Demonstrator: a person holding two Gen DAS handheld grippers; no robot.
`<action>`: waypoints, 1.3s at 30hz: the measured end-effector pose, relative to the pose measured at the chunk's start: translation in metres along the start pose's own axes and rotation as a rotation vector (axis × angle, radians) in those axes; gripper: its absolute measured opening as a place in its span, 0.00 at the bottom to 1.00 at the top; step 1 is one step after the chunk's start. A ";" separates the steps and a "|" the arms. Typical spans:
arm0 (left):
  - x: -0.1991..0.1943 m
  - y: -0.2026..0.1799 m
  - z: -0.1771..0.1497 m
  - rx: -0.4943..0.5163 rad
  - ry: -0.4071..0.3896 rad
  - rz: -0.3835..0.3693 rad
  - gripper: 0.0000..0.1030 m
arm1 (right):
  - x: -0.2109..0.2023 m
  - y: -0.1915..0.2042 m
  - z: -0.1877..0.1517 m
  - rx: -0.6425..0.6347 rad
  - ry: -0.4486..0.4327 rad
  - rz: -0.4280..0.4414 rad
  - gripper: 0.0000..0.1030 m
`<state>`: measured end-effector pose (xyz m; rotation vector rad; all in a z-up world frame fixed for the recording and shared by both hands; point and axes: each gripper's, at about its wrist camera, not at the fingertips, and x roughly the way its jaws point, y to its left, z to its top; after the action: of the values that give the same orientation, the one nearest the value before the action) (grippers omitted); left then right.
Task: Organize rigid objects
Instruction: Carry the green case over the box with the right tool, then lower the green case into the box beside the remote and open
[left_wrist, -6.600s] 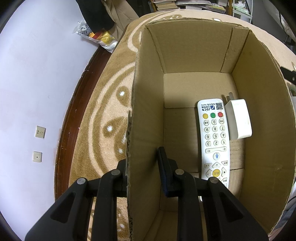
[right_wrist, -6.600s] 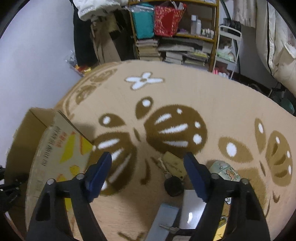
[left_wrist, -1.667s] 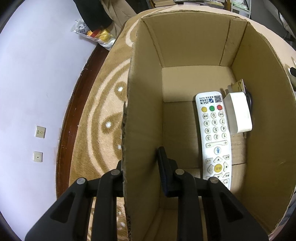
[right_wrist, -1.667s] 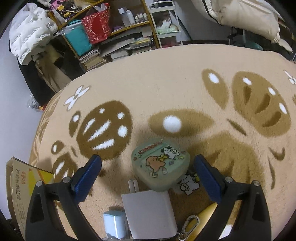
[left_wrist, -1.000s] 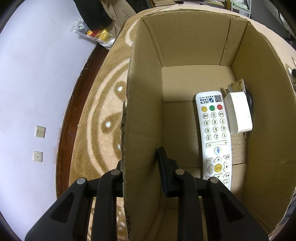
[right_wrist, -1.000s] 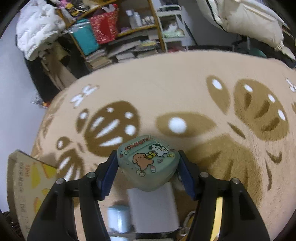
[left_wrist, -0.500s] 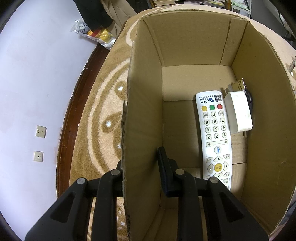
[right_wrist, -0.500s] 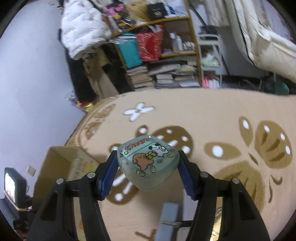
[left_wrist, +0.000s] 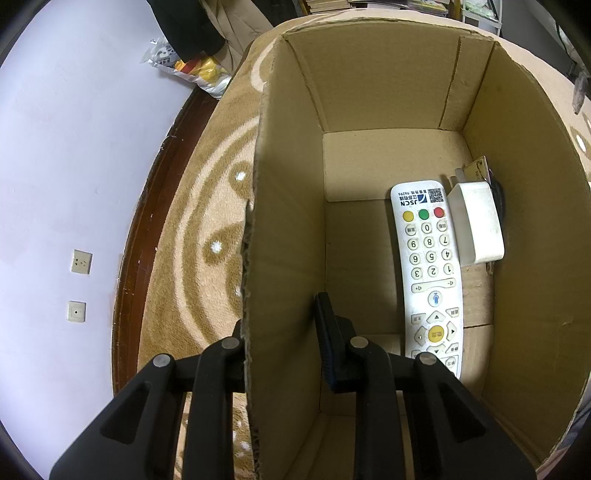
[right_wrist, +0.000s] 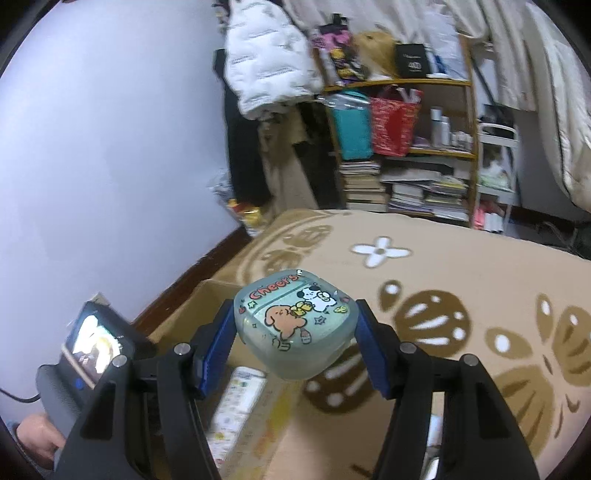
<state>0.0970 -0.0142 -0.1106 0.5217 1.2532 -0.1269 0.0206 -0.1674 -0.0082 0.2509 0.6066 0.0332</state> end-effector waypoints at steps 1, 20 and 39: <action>0.000 0.001 0.000 -0.005 0.001 -0.006 0.23 | 0.001 0.005 0.000 -0.011 0.002 0.009 0.64; 0.001 0.016 -0.001 -0.055 0.007 -0.055 0.23 | 0.018 0.049 -0.019 -0.088 0.073 0.130 0.64; 0.002 0.015 0.000 -0.052 0.008 -0.053 0.23 | 0.044 0.052 -0.049 -0.177 0.147 0.051 0.64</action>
<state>0.1033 -0.0010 -0.1077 0.4450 1.2753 -0.1366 0.0312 -0.1015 -0.0586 0.0924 0.7384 0.1553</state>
